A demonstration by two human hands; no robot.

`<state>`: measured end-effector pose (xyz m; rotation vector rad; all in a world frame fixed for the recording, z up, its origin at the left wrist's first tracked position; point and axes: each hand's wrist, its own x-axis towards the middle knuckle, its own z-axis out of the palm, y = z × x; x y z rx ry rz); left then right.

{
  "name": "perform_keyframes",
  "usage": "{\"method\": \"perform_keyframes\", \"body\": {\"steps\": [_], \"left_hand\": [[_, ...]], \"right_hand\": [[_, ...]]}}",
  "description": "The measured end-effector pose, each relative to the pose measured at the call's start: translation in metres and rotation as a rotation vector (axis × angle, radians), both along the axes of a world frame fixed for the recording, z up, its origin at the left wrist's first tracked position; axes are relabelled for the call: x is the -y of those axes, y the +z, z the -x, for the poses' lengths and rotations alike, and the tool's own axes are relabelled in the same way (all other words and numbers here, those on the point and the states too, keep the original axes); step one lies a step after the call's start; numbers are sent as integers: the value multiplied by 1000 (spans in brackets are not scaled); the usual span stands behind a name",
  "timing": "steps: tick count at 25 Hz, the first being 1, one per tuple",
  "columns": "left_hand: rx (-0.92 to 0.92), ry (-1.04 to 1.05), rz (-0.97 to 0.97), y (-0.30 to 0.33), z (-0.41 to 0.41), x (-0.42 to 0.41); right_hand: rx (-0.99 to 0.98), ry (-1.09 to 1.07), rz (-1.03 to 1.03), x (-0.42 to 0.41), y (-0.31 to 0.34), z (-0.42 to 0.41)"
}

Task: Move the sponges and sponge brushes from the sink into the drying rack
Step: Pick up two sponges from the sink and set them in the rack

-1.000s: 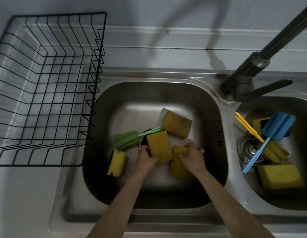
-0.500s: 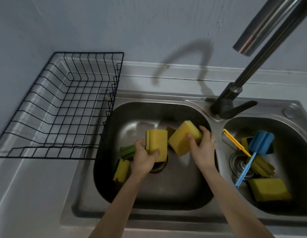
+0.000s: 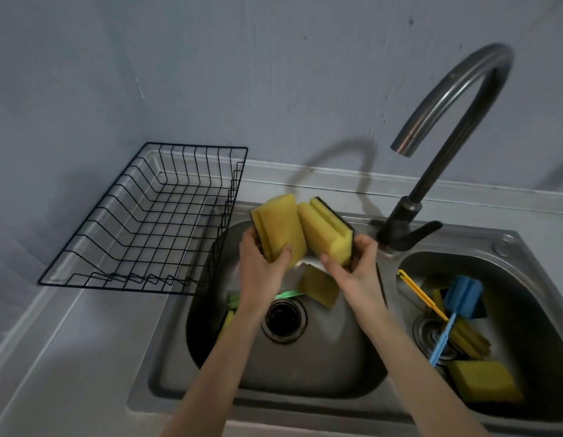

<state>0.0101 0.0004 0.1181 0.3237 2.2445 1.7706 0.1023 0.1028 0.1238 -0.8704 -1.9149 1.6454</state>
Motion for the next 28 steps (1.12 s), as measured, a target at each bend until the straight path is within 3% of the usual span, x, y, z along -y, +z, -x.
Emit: {"method": "perform_keyframes", "body": {"steps": [8,18,22,28], "left_hand": [[-19,-59,-145,24,3,36],[-159,-100,-281,48,72,83],[-183,-46,-203,41,105,100],[-168,78,-106,21,158,125]], "right_hand": [[-36,172,285,24,14,26],[-2,470,225,43,45,109],[87,595,194,46,48,151],[307,692,-38,43,49,217]]}}
